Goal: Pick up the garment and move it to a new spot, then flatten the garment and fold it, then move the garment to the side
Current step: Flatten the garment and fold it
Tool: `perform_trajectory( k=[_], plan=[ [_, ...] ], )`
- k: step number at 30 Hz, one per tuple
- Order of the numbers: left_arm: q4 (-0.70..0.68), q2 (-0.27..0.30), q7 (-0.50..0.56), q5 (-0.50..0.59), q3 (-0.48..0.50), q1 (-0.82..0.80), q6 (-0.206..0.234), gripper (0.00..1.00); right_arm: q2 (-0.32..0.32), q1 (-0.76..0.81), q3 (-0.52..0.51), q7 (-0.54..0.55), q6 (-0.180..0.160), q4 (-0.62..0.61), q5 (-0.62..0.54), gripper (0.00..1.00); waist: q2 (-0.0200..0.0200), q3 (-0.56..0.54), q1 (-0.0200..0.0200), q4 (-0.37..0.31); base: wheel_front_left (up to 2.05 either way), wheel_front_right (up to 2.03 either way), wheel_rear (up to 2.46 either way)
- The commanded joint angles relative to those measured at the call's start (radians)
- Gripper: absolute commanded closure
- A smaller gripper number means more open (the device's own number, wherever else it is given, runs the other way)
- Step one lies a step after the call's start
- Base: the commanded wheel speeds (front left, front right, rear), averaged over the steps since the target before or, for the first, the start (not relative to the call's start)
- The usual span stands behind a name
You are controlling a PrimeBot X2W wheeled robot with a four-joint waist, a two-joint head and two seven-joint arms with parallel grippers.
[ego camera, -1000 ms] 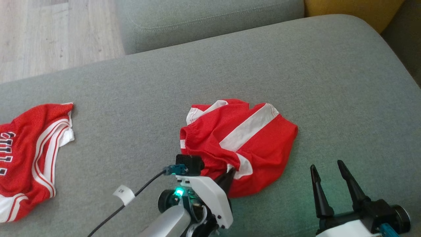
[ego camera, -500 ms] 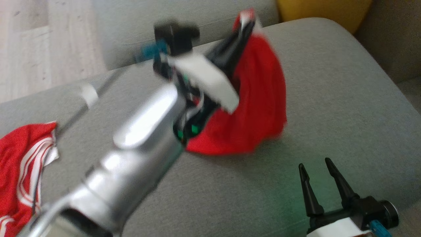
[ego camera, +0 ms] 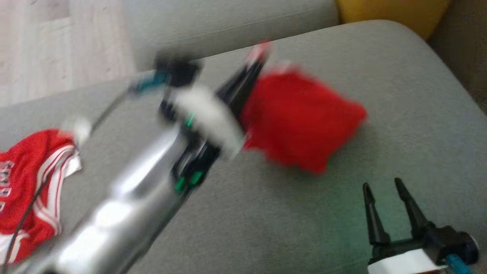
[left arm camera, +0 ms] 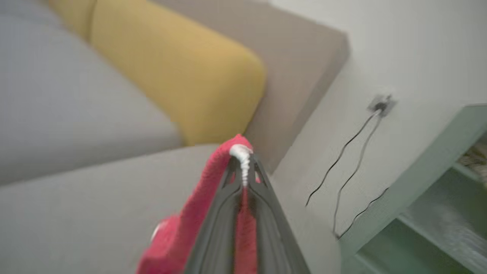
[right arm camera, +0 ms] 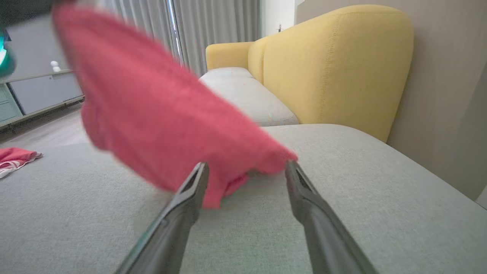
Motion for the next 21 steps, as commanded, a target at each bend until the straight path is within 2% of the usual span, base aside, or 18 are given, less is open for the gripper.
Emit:
perform_trajectory(
  k=[1, 5, 7, 10, 15, 18, 19, 21],
  plan=[
    [-0.06, 0.086, 0.0, -0.004, 0.016, 0.069, 0.021, 1.0, -0.009, -0.026, 0.006, -0.006, 0.008, -0.047, 0.014, 0.0, 0.0, 0.03, 0.0, 0.061, 0.0, 0.0, 0.0],
    [-0.152, 0.211, -0.031, 0.009, -0.012, 0.276, 0.075, 1.0, -0.009, -0.044, -0.023, -0.006, 0.008, -0.067, 0.023, 0.0, 0.0, 0.067, 0.0, 0.139, 0.0, 0.0, 0.0],
    [-0.177, 0.268, -0.064, 0.065, -0.035, 0.326, 0.092, 1.0, -0.009, -0.061, -0.021, -0.006, 0.008, -0.067, 0.017, 0.0, 0.0, 0.083, 0.0, 0.178, 0.0, 0.0, 0.0],
    [-0.175, 0.313, -0.115, 0.126, -0.043, 0.355, 0.115, 1.0, -0.011, -0.095, -0.021, -0.006, 0.008, -0.048, 0.015, 0.0, 0.0, 0.104, 0.0, 0.23, 0.0, 0.0, 0.0],
    [-0.106, 0.337, -0.17, 0.209, -0.047, 0.325, 0.143, 1.0, -0.059, -0.197, -0.003, -0.006, 0.008, 0.09, 0.1, 0.0, 0.0, 0.136, 0.0, 0.277, 0.0, 0.0, 0.0],
    [-0.048, 0.341, -0.202, 0.264, -0.054, 0.291, 0.157, 1.0, -0.098, -0.284, 0.045, -0.002, 0.008, 0.224, 0.21, 0.0, 0.0, 0.151, 0.0, 0.288, 0.0, 0.0, 0.0],
    [-0.048, 0.341, -0.202, 0.264, -0.054, 0.291, 0.157, 1.0, -0.098, -0.284, 0.045, -0.002, 0.008, 0.224, 0.21, 0.0, 0.0, 0.151, 0.0, 0.288, 0.0, 0.0, 0.0],
    [0.011, 0.337, -0.236, 0.325, -0.072, 0.253, 0.166, 1.0, -0.156, -0.368, 0.134, 0.032, 0.008, 0.314, 0.326, 0.0, 0.0, 0.162, 0.0, 0.295, 0.0, 0.0, 0.0]
  ],
)
